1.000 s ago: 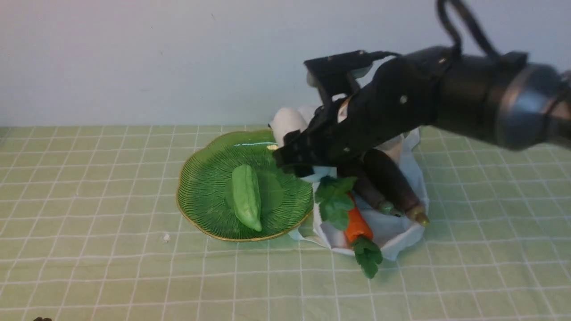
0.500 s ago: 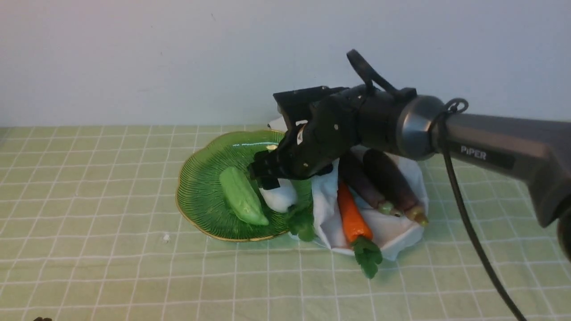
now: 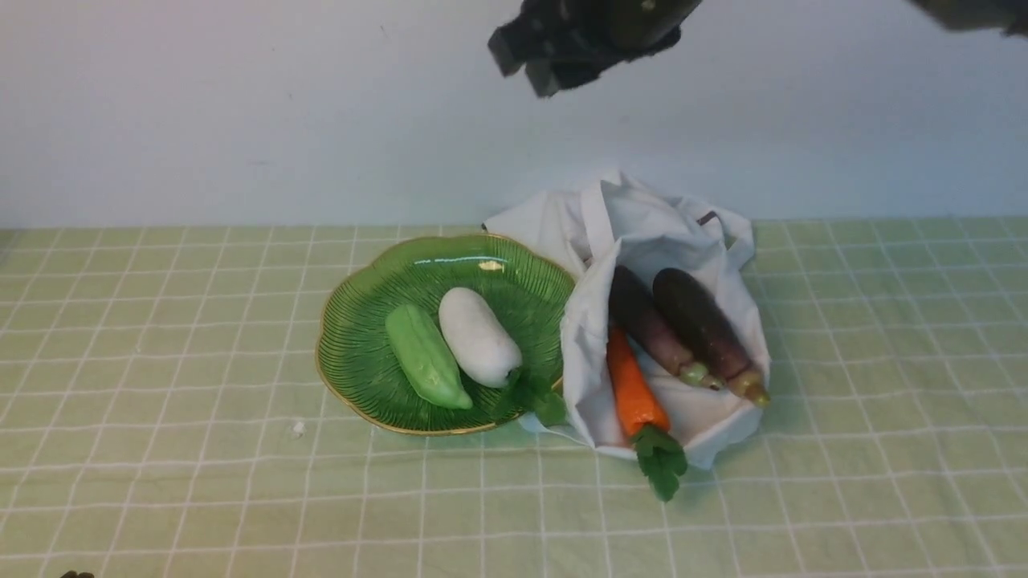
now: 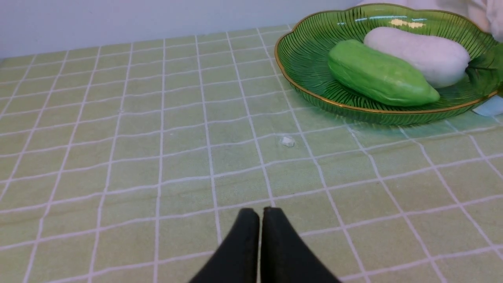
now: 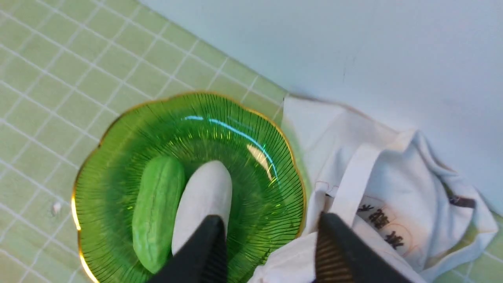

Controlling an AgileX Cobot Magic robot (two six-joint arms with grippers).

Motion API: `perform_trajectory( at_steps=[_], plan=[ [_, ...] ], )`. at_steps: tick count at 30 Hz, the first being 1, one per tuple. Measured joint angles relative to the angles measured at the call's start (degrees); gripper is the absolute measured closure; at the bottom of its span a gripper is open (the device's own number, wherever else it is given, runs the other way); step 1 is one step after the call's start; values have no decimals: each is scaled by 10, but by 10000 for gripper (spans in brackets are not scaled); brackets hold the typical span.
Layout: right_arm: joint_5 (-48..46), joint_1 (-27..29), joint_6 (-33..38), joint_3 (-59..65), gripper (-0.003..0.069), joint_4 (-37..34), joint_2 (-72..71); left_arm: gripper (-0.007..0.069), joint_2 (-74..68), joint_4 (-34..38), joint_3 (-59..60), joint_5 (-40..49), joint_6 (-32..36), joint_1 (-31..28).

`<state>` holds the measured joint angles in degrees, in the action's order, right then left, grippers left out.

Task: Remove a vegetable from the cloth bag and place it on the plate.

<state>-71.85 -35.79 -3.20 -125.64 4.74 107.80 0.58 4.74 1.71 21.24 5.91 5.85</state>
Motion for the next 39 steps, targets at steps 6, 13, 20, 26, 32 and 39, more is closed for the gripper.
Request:
perform_trajectory(
  at_steps=[6, 13, 20, 26, 32, 39],
  plan=[
    [-3, 1, 0, 166, 665, 5, -202, 629, 0, 0, 0, 0, 0, 0],
    [23, 1, -96, 472, 674, 33, -489, 629, 0, 0, 0, 0, 0, 0],
    [317, 1, -131, 866, 676, 42, -791, 629, 0, 0, 0, 0, 0, 0],
    [423, 1, -127, 1009, 676, 42, -907, 629, 0, 0, 0, 0, 0, 0],
    [435, 1, -107, 1021, 676, 48, -912, 629, 0, 0, 0, 0, 0, 0],
    [432, 1, -105, 1021, 676, 55, -912, 629, 0, 0, 0, 0, 0, 0]
  ],
)
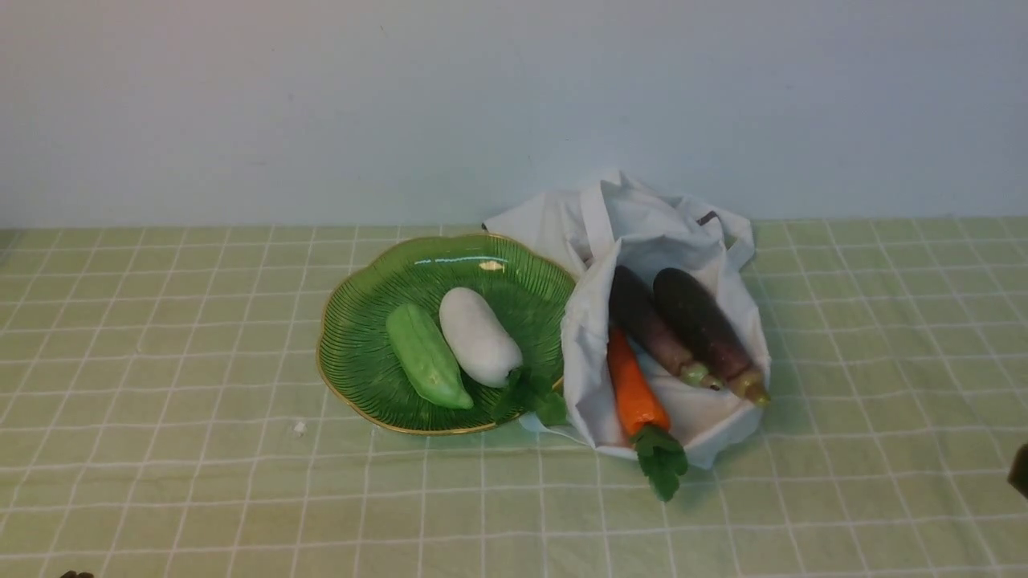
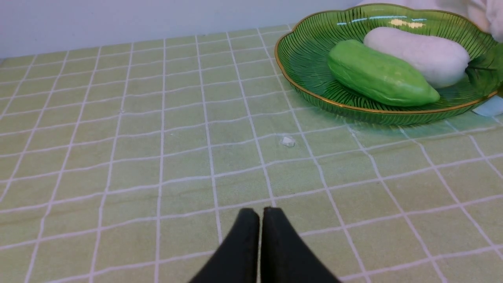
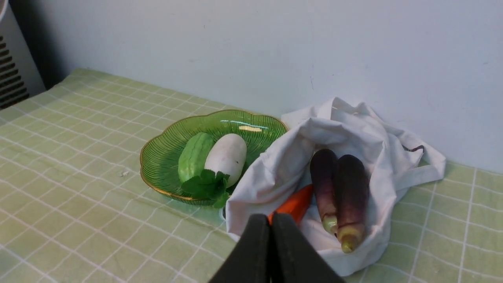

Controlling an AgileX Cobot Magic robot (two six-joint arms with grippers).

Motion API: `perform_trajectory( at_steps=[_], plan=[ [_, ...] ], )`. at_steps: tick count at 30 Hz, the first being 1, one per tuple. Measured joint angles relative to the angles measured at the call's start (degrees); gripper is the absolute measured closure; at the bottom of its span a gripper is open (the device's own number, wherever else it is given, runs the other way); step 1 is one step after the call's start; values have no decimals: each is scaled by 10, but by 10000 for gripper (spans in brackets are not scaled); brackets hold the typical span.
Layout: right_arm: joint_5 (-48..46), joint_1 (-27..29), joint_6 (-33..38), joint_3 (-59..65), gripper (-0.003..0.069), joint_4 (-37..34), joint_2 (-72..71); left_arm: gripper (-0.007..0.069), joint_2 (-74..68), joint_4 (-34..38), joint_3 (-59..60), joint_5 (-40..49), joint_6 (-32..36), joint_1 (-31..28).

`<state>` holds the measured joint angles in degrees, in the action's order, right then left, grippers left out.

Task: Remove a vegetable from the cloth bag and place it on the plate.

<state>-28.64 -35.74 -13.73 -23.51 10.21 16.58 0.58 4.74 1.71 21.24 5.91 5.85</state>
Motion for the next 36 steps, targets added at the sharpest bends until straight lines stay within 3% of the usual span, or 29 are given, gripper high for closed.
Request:
perform_trajectory(
  at_steps=[12, 19, 24, 25, 29, 36],
  plan=[
    [-2, 0, 1, 0, 676, 0, 0, 629, 0, 0, 0, 0, 0, 0],
    [54, 19, 8, 74, 676, 0, -42, 629, 0, 0, 0, 0, 0, 0],
    [71, 115, 16, 140, 676, -27, -91, 629, 0, 0, 0, 0, 0, 0],
    [72, 165, 21, 166, 676, -42, -110, 629, 0, 0, 0, 0, 0, 0],
    [72, 280, 39, 217, 676, -65, -149, 629, 0, 0, 0, 0, 0, 0],
    [81, 384, 77, 249, 676, -81, -172, 629, 0, 0, 0, 0, 0, 0]
  ],
)
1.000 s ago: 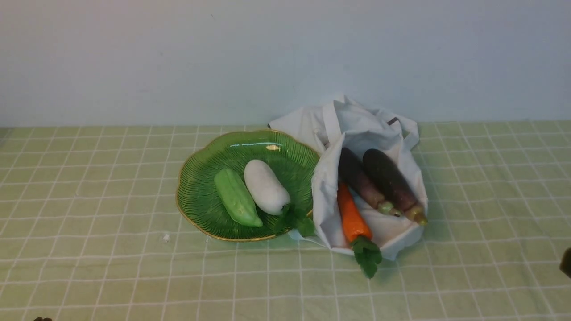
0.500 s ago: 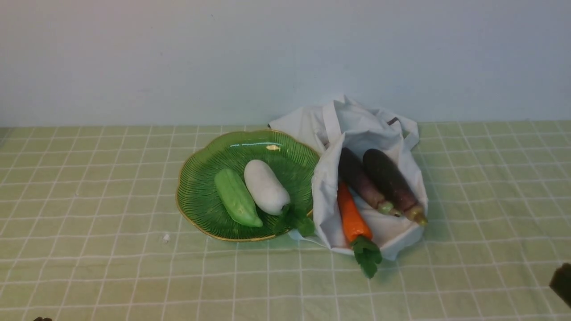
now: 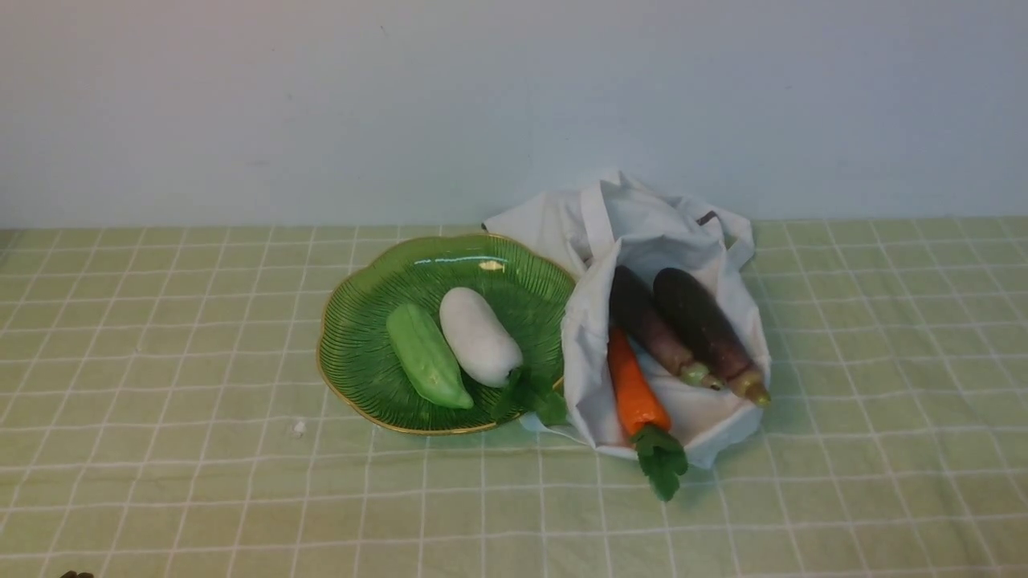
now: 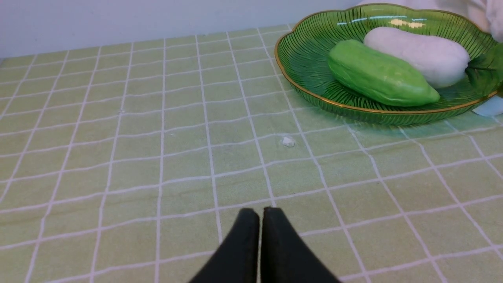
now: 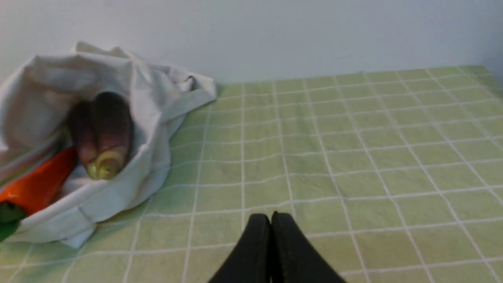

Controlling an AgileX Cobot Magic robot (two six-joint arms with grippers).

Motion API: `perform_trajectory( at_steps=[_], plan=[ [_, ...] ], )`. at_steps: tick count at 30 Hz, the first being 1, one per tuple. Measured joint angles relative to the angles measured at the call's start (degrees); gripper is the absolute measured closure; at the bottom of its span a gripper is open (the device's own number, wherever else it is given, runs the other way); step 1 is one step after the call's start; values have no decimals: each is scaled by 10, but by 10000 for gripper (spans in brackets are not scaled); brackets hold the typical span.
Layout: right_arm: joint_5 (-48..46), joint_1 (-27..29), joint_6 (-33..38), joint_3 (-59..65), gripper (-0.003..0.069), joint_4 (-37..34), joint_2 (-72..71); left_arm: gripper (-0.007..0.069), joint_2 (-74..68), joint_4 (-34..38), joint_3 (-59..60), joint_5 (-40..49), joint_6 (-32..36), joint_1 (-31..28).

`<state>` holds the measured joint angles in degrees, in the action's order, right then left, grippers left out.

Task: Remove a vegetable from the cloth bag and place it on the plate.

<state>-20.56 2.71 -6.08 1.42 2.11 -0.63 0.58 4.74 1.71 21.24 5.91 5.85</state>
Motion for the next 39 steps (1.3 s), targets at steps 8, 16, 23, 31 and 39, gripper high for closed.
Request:
perform_trajectory(
  at_steps=[8, 16, 23, 31, 39],
  plan=[
    [-1, -15, 12, 0, 676, 0, 0, 629, 0, 0, 0, 0, 0, 0],
    [-1, -30, 14, 0, 676, 0, 0, 629, 0, 0, 0, 0, 0, 0],
    [-1, -30, 14, 0, 676, 0, 0, 629, 0, 0, 0, 0, 0, 0],
    [-1, -30, 14, 0, 676, 0, 0, 629, 0, 0, 0, 0, 0, 0],
    [-1, -30, 14, 0, 676, 0, 0, 629, 0, 0, 0, 0, 0, 0]
  ],
)
